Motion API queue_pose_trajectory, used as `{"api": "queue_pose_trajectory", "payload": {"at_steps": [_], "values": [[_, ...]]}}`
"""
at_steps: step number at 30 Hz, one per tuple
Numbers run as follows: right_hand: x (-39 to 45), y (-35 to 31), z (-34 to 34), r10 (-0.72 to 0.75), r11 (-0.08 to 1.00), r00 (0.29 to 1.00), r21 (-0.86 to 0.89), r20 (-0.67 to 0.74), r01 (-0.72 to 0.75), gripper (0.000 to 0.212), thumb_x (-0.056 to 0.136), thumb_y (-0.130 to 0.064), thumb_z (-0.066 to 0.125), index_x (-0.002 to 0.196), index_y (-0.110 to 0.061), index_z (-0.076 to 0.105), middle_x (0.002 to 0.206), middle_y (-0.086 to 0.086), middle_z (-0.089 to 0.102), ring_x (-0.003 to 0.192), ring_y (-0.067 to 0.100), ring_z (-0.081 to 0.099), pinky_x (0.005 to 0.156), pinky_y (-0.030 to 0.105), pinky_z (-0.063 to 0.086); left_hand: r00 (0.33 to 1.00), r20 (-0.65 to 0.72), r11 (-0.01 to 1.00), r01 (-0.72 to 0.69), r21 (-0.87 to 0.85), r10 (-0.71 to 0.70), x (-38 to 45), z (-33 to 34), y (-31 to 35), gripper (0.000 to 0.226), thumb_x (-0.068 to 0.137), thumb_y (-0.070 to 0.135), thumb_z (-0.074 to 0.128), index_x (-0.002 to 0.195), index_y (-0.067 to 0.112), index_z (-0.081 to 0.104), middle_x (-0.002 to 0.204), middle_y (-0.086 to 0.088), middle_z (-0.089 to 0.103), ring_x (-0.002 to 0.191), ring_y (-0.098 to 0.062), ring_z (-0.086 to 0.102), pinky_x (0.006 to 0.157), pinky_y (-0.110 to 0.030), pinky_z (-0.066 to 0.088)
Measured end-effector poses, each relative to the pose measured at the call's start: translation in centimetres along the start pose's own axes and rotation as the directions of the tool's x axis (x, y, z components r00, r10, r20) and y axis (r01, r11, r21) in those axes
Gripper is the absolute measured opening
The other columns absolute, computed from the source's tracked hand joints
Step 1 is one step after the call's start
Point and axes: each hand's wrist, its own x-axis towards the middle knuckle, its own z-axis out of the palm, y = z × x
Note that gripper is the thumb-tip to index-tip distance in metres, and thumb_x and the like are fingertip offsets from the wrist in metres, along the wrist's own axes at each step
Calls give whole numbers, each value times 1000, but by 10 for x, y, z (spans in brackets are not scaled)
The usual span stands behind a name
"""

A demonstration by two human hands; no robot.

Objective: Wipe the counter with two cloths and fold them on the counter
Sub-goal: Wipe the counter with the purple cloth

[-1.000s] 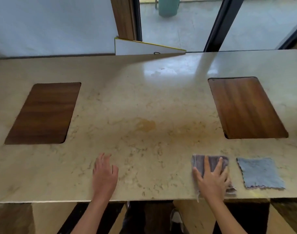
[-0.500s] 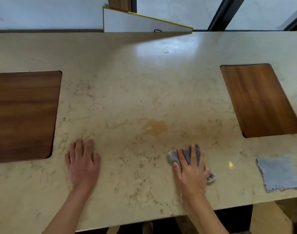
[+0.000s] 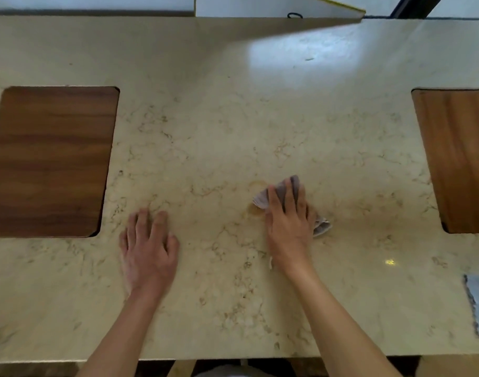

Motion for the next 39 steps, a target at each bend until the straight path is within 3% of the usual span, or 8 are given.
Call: {"api": "queue_pose_trajectory", "payload": {"at_steps": [7,13,18,21,25,30,34,39], "values": [[38,42,-24,500,866,865,35,-37,-499,55,107,-38,27,160,-24,21,171,10,6,157,36,3,122,59,15,1000,4,1000,0,-19,0,0,0,1,54,95,41,36,146,25,44,162,-12,30,154,-31,16,121,-54,18],[6,-54,17,160,987,986,21,-44,-159,52,104,-33,35,156,-25,34,169,11,16,156,35,16,115,53,27,999,-34,971,19,-238,-28,40,-19,2,37,90,42,45,121,24,54,143,-8,38,133,-33,34,110,-56,26],[-54,-57,27,129,992,992,-7,-4,-129,51,103,-34,39,153,-22,41,168,12,23,155,30,21,112,50,34,895,-94,888,-444,-120,436,171,-36,29,48,93,24,51,139,12,44,148,-23,39,131,-44,42,107,-61,34],[-41,-12,6,332,941,942,-54,-45,-335,54,106,-36,26,157,-20,33,169,9,17,157,28,11,120,50,24,796,40,797,-603,-31,604,240,-34,52,54,100,38,41,151,19,38,162,-17,29,147,-39,30,114,-57,24],[10,-7,-6,651,756,747,22,-136,-655,53,108,-33,32,159,-19,27,169,12,15,156,34,11,120,49,14,763,157,770,-637,26,626,280,-16,62,61,100,55,17,157,34,20,170,-5,13,156,-26,10,122,-49,9],[7,-104,28,355,933,929,-13,-104,-358,56,103,-33,36,158,-22,29,168,14,20,155,36,17,111,49,23,765,106,766,-642,44,635,279,-16,62,57,99,55,22,153,37,25,168,-5,19,155,-25,13,121,-49,12],[-54,-132,50,175,983,984,-43,-45,-177,56,103,-37,37,158,-24,31,169,11,20,156,32,16,119,50,24,761,100,763,-646,33,640,278,-18,62,56,99,53,25,152,35,26,167,-6,20,155,-26,13,121,-50,12],[-36,-45,16,538,839,839,-37,-82,-542,56,105,-37,26,159,-20,25,170,13,11,157,32,6,122,57,20,763,83,764,-645,28,641,279,-18,63,56,99,54,24,152,36,26,167,-6,21,155,-25,12,121,-49,12]]}}
